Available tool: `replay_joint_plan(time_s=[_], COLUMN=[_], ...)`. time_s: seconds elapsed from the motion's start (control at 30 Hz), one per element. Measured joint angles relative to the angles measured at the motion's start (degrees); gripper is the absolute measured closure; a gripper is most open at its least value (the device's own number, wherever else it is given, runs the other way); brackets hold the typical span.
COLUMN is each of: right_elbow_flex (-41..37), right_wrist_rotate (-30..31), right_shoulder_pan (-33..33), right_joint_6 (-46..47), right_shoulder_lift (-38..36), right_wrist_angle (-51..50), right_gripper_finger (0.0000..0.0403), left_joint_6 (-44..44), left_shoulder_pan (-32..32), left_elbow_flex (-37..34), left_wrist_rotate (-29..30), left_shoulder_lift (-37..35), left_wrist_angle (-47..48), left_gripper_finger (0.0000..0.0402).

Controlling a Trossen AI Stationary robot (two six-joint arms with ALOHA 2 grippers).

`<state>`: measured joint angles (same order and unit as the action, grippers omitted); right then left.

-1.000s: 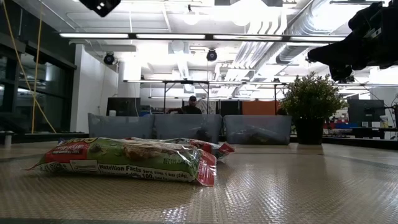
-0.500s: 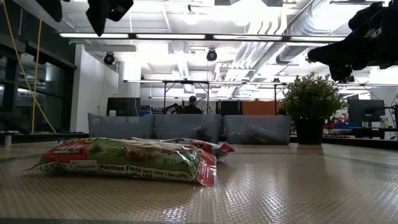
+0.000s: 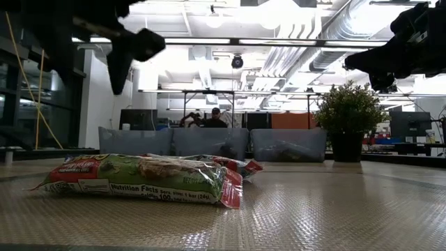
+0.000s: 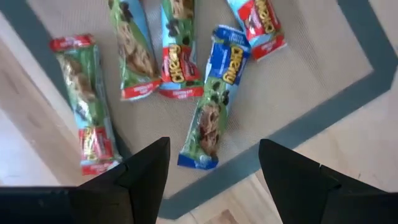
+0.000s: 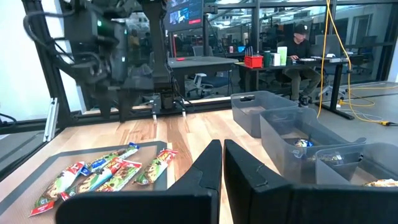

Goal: Pick and place Granola Bars by type
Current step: Put the blue granola bar into the middle black bin

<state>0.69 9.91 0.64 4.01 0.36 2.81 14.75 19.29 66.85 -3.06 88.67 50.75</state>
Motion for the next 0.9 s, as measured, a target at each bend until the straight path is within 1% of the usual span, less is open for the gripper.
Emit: replay_joint_plan(time_s=[0.2,0.37,0.5,0.67,0.9], right_elbow_flex=[0.0,0.0,0.0,0.0,0.0], right_wrist_rotate=[0.0,0.0,0.0,0.0,0.0], right_shoulder_pan=[0.0,0.0,0.0,0.0,0.0], right_joint_6=[0.0,0.0,0.0,0.0,0.0], right_shoulder_lift=[0.0,0.4,0.4,0.4,0.4], right_wrist_angle=[0.1,0.0,0.0,0.2,0.3], right_gripper_finger=[0.0402,0.0402,0.0402,0.0402,0.0402], left_joint_6=[-0.9,-2.1,-2.1,-1.9,-1.4], left_shoulder_pan=[0.0,0.0,0.0,0.0,0.0], left_elbow_flex=[0.0,0.0,-0.1,-3.0,-6.1], left_wrist_rotate=[-0.2,-0.8,-0.9,-1.1,1.1], left_shoulder_lift=[5.4,8.2,9.2,9.2,9.2], left_wrist_angle=[-5.4,-6.6,-6.5,-7.4,-9.8], left_gripper_finger=[0.0159,0.0159,0.0159,0.0159,0.0159])
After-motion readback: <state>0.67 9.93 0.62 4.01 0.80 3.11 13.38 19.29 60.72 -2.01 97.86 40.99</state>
